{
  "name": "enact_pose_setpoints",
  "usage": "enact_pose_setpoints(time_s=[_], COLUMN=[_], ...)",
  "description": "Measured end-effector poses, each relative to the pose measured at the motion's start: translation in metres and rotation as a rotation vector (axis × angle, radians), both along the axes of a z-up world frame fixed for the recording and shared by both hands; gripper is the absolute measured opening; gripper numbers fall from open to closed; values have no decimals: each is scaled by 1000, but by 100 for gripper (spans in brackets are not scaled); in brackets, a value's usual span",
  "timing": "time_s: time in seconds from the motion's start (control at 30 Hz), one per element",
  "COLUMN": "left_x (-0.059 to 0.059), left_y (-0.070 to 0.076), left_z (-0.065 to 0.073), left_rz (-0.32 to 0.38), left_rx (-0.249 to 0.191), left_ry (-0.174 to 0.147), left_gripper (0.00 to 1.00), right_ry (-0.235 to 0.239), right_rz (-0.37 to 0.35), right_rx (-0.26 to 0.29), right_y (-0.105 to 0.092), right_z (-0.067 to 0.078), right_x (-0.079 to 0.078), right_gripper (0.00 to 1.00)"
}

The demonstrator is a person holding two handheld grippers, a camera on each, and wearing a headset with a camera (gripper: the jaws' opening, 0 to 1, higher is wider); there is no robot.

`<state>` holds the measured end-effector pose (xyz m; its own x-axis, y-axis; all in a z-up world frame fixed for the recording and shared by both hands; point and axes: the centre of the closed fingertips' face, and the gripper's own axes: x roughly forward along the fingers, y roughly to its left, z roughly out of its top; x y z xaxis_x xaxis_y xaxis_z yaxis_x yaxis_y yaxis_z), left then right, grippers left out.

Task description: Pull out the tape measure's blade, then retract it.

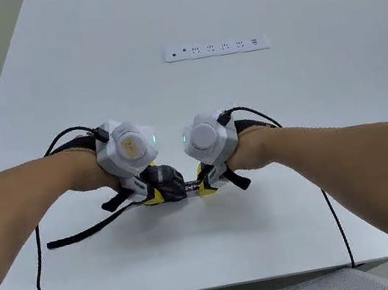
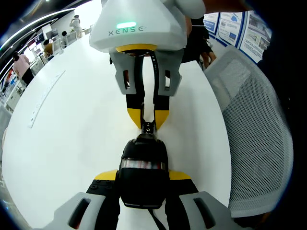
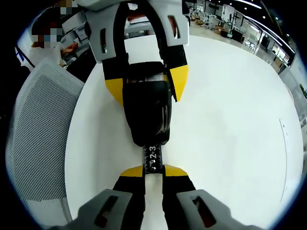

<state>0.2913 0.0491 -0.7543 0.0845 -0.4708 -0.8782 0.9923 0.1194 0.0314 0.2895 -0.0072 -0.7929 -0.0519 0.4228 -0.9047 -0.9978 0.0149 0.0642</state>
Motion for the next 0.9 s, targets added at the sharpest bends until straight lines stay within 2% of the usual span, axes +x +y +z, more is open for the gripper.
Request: enact_pose_setpoints(time_s=[0.9], left_x=[0], left_y=[2], left_z=[-1], left_rz=[6], left_rx=[-4], left_ry=[1], left_gripper=[33], right_ry=[11], right_rz=[-37], right_rx=[-37], right_y=[-25], right_z=[2], right_x=[1], right_gripper=[11])
